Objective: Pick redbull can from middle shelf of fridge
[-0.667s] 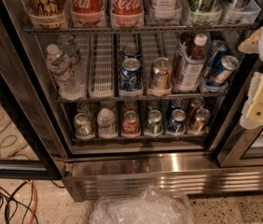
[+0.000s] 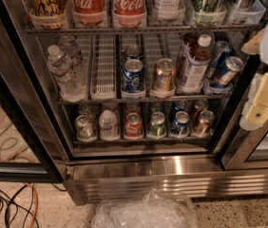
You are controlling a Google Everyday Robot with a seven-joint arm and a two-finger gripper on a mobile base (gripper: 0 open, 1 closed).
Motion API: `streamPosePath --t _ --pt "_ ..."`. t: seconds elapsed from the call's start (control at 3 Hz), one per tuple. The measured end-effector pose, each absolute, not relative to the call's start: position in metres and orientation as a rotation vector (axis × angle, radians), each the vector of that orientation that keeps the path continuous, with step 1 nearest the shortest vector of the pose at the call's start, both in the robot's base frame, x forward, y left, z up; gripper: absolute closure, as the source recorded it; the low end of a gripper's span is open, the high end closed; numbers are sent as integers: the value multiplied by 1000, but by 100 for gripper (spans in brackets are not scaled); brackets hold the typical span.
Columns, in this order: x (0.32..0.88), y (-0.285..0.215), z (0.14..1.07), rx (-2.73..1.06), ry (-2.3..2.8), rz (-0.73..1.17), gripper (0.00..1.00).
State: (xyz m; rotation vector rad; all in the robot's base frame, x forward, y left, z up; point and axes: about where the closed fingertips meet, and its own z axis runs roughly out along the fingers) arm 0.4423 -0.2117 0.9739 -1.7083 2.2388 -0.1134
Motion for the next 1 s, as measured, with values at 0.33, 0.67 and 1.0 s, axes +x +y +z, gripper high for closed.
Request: streamPosePath --t 0.33,0.67,1.0 --pt "439 -197 948 -1568 2288 -19 0" --pt "426 -181 906 -1342 2355 100 0" --pt "429 -172 861 -1101 2410 215 0"
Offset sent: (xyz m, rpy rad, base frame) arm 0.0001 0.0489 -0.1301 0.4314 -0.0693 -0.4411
